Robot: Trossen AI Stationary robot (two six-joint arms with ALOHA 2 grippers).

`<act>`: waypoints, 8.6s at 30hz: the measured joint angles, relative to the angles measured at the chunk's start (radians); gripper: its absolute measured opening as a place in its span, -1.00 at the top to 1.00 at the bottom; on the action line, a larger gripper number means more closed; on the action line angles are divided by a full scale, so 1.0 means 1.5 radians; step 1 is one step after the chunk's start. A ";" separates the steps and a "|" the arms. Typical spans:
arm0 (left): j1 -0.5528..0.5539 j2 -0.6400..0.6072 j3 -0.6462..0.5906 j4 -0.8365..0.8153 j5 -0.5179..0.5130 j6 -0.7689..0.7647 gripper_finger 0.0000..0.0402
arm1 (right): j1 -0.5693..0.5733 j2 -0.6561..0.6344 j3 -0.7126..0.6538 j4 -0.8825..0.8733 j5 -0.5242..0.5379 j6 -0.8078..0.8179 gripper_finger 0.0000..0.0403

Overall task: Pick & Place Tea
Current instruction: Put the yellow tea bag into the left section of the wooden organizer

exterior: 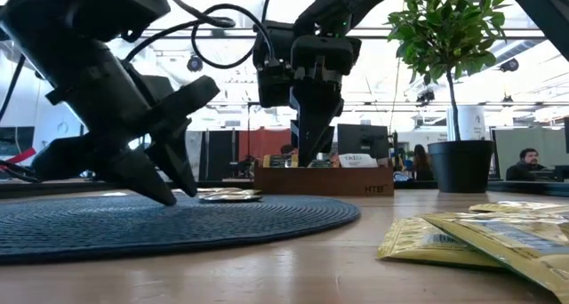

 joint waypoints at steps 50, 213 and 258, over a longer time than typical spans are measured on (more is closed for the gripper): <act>0.043 -0.043 -0.108 0.179 -0.108 -0.209 0.33 | 0.046 0.002 -0.187 0.398 0.079 0.022 0.74; 0.602 0.241 0.652 -0.425 0.391 1.517 1.00 | -0.040 -0.565 -0.465 0.247 0.387 0.342 0.74; 0.546 -0.026 0.482 -0.456 0.311 1.169 0.65 | -0.040 -0.564 -0.465 0.254 0.385 0.324 0.74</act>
